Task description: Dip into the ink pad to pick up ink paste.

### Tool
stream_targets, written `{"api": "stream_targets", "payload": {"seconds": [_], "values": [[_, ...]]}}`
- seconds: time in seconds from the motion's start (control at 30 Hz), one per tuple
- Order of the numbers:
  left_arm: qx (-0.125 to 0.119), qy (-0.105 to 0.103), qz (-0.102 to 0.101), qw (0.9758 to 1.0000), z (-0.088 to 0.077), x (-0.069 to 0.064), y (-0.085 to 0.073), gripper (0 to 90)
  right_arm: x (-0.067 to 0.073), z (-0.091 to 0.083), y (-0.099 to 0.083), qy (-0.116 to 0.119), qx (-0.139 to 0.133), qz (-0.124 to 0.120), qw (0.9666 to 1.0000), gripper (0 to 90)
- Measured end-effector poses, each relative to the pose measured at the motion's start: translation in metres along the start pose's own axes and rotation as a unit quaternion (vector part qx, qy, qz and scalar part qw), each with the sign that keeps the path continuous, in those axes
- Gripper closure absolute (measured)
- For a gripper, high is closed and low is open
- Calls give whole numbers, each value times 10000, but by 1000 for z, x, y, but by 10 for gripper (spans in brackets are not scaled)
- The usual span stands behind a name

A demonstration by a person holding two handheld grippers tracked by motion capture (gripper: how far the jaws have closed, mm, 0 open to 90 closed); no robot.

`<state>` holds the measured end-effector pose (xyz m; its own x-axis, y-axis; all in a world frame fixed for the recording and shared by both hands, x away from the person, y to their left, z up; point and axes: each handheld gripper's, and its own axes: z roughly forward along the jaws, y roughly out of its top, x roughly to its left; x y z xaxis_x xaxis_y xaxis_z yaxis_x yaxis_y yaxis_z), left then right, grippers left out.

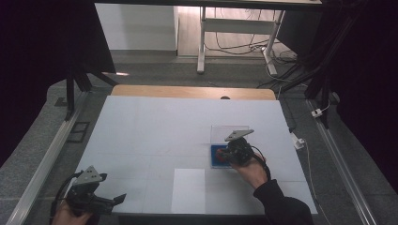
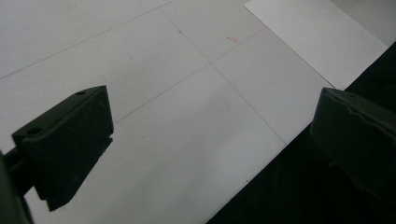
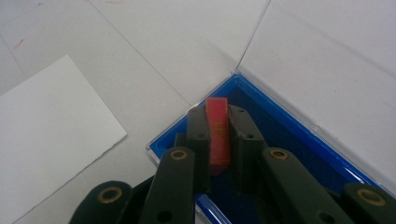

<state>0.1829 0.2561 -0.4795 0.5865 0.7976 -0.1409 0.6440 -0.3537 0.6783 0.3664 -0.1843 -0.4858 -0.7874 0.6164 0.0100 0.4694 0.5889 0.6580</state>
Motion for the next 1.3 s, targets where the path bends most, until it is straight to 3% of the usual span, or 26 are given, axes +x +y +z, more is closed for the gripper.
{"api": "stream_targets", "payload": {"seconds": [0.23, 0.3, 0.4, 0.67, 0.8, 0.93, 1.3], "values": [[35, 19, 1, 10000, 1, 0, 1, 0, 20, 2, 4, -416, 195, -584, 9972, 811], [34, 21, -2, 10000, 1, 0, 1, 0, 21, 3, 4, -456, 215, -631, 9967, 812], [40, 18, -2, 10000, 1, 0, 1, 0, 15, 2, 3, -292, 140, -409, 9986, 812], [42, 15, -8, 10000, 1, 0, 0, 0, -2, 2, -1, 71, -15, 72, 9999, 812], [45, 16, -8, 10000, 1, 0, 1, 0, 2, 2, 0, -32, 15, -36, 10000, 812], [43, 17, 3, 10000, 1, 0, 1, 0, 13, 2, 0, -270, 45, -317, 9991, 811], [10, -10, -41, 10000, 0, 1, 0, 0, 7, 0, 0, -143, -6, -158, 9998, 806]]}}
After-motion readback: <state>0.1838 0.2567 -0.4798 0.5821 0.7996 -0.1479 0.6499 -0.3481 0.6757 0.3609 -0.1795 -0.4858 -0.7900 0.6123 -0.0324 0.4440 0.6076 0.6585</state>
